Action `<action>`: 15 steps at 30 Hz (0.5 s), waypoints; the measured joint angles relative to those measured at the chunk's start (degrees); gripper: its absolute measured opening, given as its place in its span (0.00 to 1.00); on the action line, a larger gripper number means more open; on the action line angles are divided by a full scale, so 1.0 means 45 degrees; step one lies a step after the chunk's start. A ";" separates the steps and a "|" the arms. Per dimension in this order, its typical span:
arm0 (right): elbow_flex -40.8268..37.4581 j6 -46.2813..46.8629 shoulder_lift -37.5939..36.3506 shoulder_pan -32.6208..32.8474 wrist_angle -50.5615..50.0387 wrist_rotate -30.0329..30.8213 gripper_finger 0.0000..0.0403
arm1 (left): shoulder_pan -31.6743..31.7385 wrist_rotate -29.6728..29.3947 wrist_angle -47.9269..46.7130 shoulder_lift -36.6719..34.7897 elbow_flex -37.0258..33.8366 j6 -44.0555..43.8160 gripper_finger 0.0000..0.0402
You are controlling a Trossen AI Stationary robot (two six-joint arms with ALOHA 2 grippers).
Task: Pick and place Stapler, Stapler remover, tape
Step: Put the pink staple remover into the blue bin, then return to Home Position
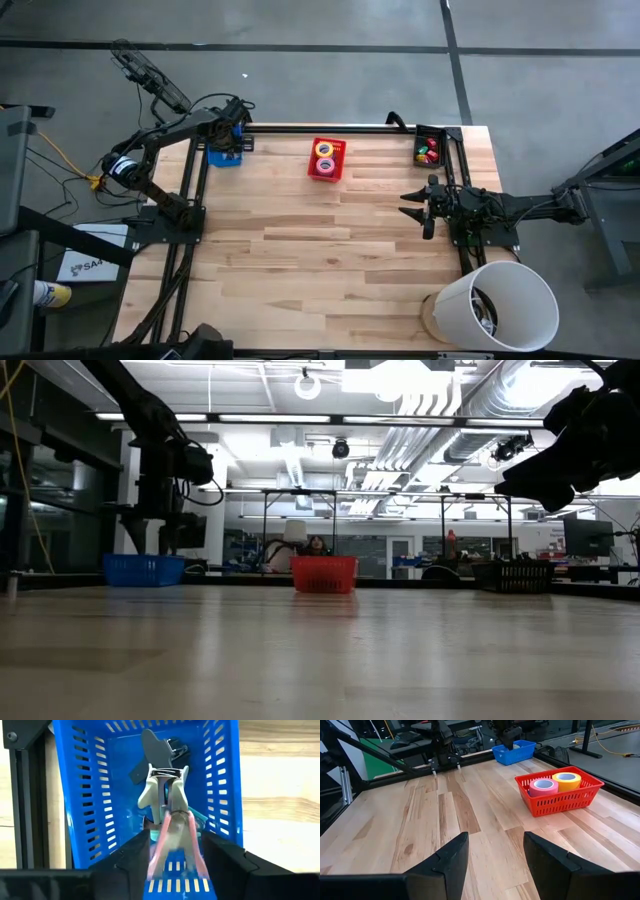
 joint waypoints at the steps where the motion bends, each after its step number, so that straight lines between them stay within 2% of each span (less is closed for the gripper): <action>1: 0.0000 0.0004 0.0000 0.0000 0.0000 0.0000 0.45 | 0.0000 -0.0005 0.0000 -0.0005 0.0000 0.0000 0.44; 10: -0.0005 0.0005 0.0000 0.0000 0.0000 0.0000 0.45 | 0.0000 0.0461 -0.0064 -0.0010 0.0085 0.0304 0.61; 15: -0.0005 0.0003 0.0000 0.0000 0.0000 0.0000 0.45 | -0.0188 0.1005 -0.0015 -0.0663 0.0562 0.0782 0.64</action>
